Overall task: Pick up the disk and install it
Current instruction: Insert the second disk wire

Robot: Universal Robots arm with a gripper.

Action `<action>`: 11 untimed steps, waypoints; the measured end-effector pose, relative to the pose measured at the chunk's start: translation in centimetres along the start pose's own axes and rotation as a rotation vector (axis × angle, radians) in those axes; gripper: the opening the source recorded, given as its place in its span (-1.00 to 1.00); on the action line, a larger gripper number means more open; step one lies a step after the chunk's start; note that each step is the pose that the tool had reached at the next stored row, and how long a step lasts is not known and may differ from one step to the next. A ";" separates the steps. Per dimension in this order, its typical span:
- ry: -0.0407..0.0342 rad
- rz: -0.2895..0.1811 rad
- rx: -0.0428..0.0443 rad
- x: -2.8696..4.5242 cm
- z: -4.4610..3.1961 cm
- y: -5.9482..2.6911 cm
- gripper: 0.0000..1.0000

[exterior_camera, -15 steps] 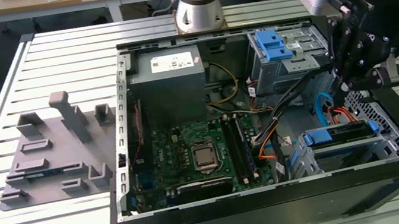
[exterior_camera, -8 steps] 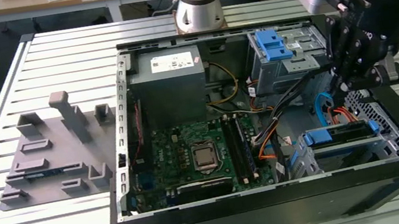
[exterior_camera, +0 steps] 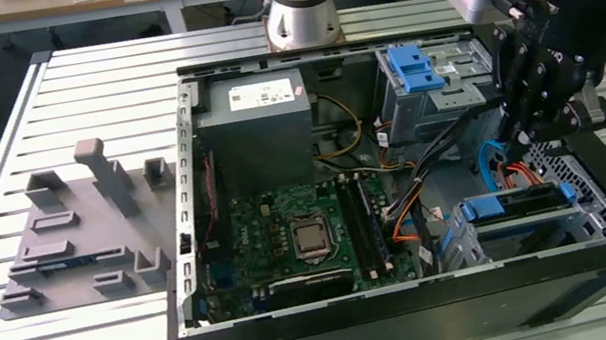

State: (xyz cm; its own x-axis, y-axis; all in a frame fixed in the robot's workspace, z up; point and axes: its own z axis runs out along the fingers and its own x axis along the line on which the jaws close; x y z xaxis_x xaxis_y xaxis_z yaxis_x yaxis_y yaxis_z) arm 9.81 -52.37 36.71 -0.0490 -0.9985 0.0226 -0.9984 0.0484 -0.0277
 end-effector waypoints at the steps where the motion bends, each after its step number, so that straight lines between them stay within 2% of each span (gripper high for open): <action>1: 0.0032 0.000 0.0002 -0.01 0.06 0.00 -0.50; 4: 0.0151 0.000 0.0007 -0.03 0.27 0.01 -0.50; 6: 0.0197 -0.001 0.0009 -0.06 0.43 0.01 -0.50; 11: 0.0205 -0.001 0.0002 -0.12 0.77 0.03 -0.50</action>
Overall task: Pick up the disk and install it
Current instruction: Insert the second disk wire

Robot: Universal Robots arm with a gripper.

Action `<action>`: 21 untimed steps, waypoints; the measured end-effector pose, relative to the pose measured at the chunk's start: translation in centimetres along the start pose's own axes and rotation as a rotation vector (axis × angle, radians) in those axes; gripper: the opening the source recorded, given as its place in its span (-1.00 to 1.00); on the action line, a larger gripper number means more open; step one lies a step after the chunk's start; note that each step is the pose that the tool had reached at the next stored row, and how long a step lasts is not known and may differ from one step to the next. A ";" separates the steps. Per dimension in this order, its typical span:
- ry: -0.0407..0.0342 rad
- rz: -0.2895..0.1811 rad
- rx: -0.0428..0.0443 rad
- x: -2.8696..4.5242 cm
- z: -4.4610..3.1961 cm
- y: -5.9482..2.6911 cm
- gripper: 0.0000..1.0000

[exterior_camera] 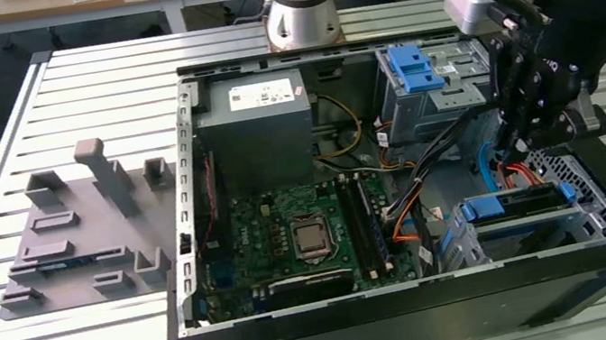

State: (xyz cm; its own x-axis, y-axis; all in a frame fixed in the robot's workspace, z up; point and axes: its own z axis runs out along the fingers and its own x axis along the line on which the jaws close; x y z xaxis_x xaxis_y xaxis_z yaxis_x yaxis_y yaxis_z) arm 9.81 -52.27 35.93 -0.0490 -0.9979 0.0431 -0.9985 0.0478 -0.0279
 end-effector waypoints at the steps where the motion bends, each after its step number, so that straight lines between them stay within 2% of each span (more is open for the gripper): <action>1: 0.0000 0.000 0.0000 0.00 0.08 0.00 -0.50; 6: 0.0002 0.000 0.0000 -0.02 0.42 0.01 -0.50; 8: -0.0022 0.000 -0.0001 -0.01 0.45 0.02 -0.53; 9: -0.0076 0.000 -0.0004 -0.02 0.48 0.02 -0.65; 11: -0.0204 0.001 -0.0010 -0.02 0.51 0.02 -0.68; 13: -0.0261 0.001 -0.0011 -0.02 0.59 0.02 -0.68; 21: -0.0267 0.001 0.0013 0.27 0.73 0.00 -0.68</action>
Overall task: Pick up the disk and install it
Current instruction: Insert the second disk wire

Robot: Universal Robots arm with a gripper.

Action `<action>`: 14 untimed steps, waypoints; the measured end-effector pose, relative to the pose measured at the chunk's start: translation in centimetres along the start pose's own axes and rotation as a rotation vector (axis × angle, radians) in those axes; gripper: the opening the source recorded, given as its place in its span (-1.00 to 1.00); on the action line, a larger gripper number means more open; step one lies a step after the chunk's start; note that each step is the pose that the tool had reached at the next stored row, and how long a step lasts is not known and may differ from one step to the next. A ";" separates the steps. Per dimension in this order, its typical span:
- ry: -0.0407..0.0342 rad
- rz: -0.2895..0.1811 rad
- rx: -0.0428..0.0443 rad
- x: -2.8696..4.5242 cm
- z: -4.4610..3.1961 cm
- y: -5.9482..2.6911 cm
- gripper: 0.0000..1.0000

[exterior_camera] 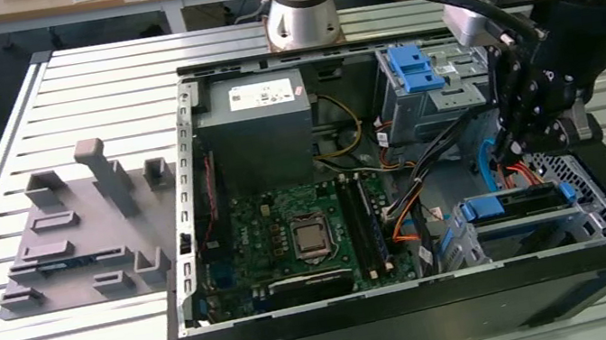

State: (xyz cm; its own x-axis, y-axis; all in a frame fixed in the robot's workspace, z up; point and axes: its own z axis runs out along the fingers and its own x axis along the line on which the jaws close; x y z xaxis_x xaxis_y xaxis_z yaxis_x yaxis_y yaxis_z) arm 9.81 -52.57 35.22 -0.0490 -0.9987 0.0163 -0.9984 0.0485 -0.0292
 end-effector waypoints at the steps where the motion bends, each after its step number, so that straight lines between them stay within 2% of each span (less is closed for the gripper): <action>1: -0.0041 0.000 -0.0001 0.04 0.02 0.01 -0.68; 2: -0.0141 0.001 -0.0006 0.10 0.05 0.01 -0.68; 4: -0.0435 0.001 -0.0021 0.22 0.10 -0.01 -0.68; 5: -0.0535 0.002 -0.0025 0.30 0.15 -0.01 -0.68; 6: -0.0589 0.002 -0.0027 0.43 0.21 -0.01 -0.68; 10: -0.0625 -0.004 -0.0024 1.13 0.49 -0.03 -0.68; 14: -0.0631 -0.029 -0.0019 1.42 0.67 -0.04 -0.68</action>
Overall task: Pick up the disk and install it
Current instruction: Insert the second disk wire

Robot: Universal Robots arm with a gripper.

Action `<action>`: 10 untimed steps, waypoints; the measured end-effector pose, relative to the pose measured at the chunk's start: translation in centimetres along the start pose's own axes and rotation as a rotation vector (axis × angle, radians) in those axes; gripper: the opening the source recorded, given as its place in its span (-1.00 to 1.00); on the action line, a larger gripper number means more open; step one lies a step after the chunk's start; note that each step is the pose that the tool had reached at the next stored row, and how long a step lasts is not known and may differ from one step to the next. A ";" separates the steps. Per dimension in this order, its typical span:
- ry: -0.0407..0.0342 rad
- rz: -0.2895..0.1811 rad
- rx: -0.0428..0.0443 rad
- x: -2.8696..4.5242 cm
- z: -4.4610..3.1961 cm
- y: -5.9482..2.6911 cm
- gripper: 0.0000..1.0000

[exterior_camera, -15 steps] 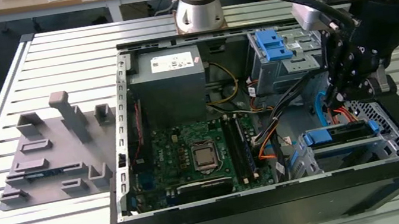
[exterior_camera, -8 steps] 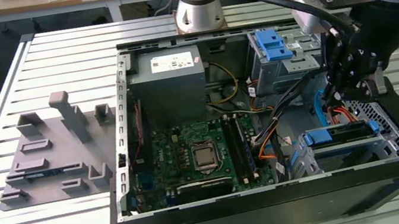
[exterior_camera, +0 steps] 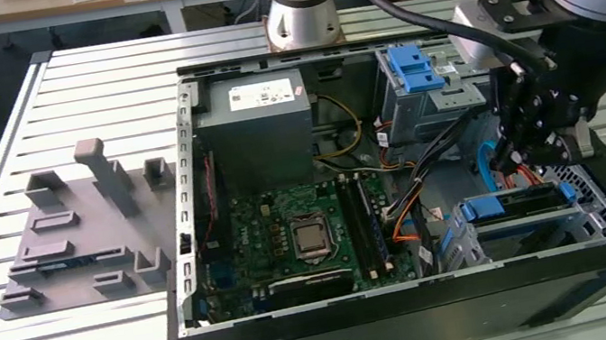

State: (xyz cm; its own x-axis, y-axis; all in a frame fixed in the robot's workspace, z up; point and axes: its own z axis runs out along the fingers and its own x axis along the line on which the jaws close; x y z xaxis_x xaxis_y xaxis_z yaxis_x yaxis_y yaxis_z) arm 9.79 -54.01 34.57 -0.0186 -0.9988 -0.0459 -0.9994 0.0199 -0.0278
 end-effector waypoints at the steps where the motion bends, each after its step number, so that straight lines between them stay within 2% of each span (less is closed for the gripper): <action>1: -0.0002 -0.007 0.0000 0.06 0.04 0.00 -0.68; 10: 0.0015 -0.024 0.0129 0.91 0.18 0.20 -0.68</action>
State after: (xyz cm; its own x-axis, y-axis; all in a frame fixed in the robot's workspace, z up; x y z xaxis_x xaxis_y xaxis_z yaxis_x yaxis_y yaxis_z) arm 9.58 -54.91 34.34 0.0058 -0.9990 -0.0436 -0.9991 -0.0040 -0.0418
